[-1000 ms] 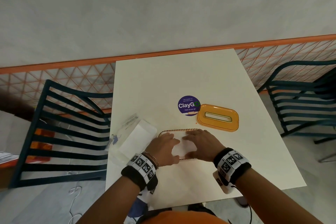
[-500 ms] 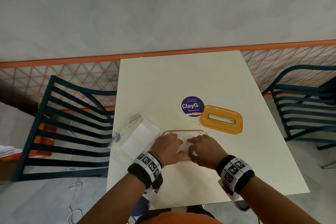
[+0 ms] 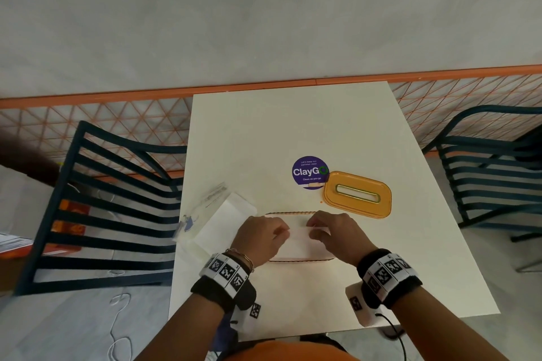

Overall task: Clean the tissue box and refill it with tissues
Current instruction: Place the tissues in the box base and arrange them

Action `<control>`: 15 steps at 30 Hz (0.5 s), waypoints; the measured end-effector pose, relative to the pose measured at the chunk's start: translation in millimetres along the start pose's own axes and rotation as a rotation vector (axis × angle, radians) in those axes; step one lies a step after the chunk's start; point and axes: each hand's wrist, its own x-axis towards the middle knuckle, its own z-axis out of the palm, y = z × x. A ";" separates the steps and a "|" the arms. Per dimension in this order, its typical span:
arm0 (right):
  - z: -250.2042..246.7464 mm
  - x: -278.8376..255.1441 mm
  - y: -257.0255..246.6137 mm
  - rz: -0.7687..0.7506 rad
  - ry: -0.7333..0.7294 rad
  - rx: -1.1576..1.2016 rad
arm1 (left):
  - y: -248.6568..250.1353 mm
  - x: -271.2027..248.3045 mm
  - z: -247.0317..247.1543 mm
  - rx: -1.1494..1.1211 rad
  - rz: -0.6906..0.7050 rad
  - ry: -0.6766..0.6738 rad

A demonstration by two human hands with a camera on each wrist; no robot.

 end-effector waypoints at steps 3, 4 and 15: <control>-4.2 2.2 4.0 0.006 0.008 0.041 | -1.5 3.0 -2.6 0.024 -0.042 0.007; -6.2 3.2 4.7 0.005 0.017 0.046 | -0.9 4.2 -3.4 0.057 -0.051 0.004; -16.7 19.2 7.0 0.009 0.024 0.098 | -6.3 22.7 -4.2 0.057 -0.074 0.013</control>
